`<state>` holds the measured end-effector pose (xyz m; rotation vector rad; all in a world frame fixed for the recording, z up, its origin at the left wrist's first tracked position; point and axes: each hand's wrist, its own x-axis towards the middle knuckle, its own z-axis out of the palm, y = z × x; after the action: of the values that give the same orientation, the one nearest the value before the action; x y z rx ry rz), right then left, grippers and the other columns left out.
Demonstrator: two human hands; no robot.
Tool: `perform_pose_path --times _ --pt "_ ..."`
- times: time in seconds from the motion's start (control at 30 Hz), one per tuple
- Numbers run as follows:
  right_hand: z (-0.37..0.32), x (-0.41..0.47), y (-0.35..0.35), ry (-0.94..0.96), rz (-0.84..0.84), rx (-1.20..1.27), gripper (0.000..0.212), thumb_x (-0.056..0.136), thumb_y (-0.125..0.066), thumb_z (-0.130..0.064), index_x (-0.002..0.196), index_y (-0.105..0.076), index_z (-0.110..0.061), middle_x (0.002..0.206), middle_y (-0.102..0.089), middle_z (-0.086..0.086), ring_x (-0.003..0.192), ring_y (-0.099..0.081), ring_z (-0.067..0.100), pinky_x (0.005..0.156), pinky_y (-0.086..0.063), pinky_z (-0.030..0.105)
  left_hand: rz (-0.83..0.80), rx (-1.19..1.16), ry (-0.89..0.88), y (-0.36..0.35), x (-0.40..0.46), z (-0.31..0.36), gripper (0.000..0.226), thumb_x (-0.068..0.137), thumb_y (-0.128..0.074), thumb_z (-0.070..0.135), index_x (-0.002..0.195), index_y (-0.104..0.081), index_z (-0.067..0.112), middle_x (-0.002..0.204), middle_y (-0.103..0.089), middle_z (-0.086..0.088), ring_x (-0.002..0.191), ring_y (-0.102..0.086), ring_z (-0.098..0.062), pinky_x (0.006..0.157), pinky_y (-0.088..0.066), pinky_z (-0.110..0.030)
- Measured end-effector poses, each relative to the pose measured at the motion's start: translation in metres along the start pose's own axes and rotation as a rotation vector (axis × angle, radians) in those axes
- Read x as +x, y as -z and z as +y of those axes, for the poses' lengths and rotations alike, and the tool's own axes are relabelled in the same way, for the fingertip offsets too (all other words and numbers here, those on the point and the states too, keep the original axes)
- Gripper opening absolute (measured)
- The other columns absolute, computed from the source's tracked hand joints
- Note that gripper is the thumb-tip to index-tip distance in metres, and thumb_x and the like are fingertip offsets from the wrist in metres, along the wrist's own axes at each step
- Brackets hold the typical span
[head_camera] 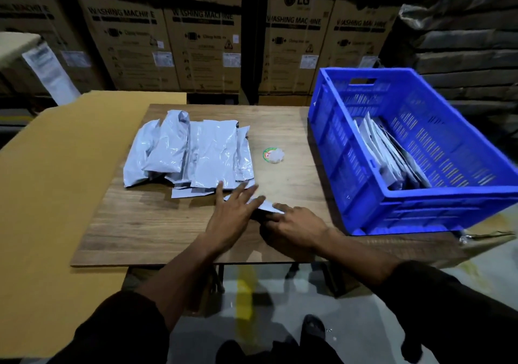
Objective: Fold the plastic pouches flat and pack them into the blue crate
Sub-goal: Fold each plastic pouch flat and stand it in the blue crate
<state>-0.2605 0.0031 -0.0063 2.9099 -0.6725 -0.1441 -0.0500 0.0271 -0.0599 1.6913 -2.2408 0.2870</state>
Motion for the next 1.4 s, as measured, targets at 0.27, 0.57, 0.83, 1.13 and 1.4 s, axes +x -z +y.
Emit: perform_pose_path --times 0.27,0.57,0.83,1.13,1.4 --pt "0.084 -0.026 0.053 -0.239 0.304 0.26 0.047 0.082 -0.053 -0.005 0.128 -0.064 -0.013 0.14 -0.06 0.005 0.104 -0.069 0.035 0.076 -0.058 0.047 0.163 -0.256 0.193 -0.012 0.012 0.05 0.057 0.098 -0.052 0.027 0.15 -0.042 0.006 0.163 -0.028 -0.02 0.15 -0.03 -0.036 0.114 -0.034 -0.058" --pt "0.205 -0.097 0.13 -0.447 0.724 0.225 0.036 0.082 -0.06 0.006 0.114 -0.073 -0.007 0.12 -0.072 0.009 0.103 -0.071 0.021 0.094 -0.049 0.025 -0.192 -0.155 0.077 -0.054 0.062 0.102 0.057 0.092 -0.037 0.044 0.134 -0.059 0.012 0.153 -0.045 -0.021 0.136 -0.047 -0.041 0.101 -0.049 -0.055" --pt "0.301 -0.153 0.122 -0.696 0.494 0.073 0.038 0.081 -0.058 0.001 0.114 -0.074 -0.01 0.109 -0.073 0.021 0.093 -0.07 0.043 0.08 -0.053 0.043 -0.297 -0.094 0.142 -0.077 0.083 0.12 0.062 0.092 -0.037 0.046 0.137 -0.059 0.008 0.151 -0.048 -0.021 0.138 -0.047 -0.041 0.103 -0.046 -0.059" --pt "0.339 -0.18 0.028 -0.697 -0.175 -0.085 0.022 0.085 -0.052 -0.002 0.101 -0.061 -0.013 0.11 -0.067 0.013 0.099 -0.067 0.038 0.075 -0.053 0.042 -0.281 -0.106 0.212 -0.088 0.083 0.124 0.063 0.093 -0.039 0.048 0.141 -0.057 0.011 0.153 -0.048 -0.016 0.138 -0.047 -0.038 0.106 -0.045 -0.058" --pt "0.337 -0.162 0.015 -0.721 -0.068 0.093 0.023 0.093 -0.048 -0.03 0.104 -0.063 -0.018 0.111 -0.069 0.016 0.099 -0.065 0.04 0.079 -0.055 0.044 -0.242 -0.124 0.24 -0.089 0.079 0.127 0.061 0.093 -0.04 0.045 0.144 -0.054 0.013 0.157 -0.044 -0.012 0.142 -0.043 -0.035 0.11 -0.038 -0.055"
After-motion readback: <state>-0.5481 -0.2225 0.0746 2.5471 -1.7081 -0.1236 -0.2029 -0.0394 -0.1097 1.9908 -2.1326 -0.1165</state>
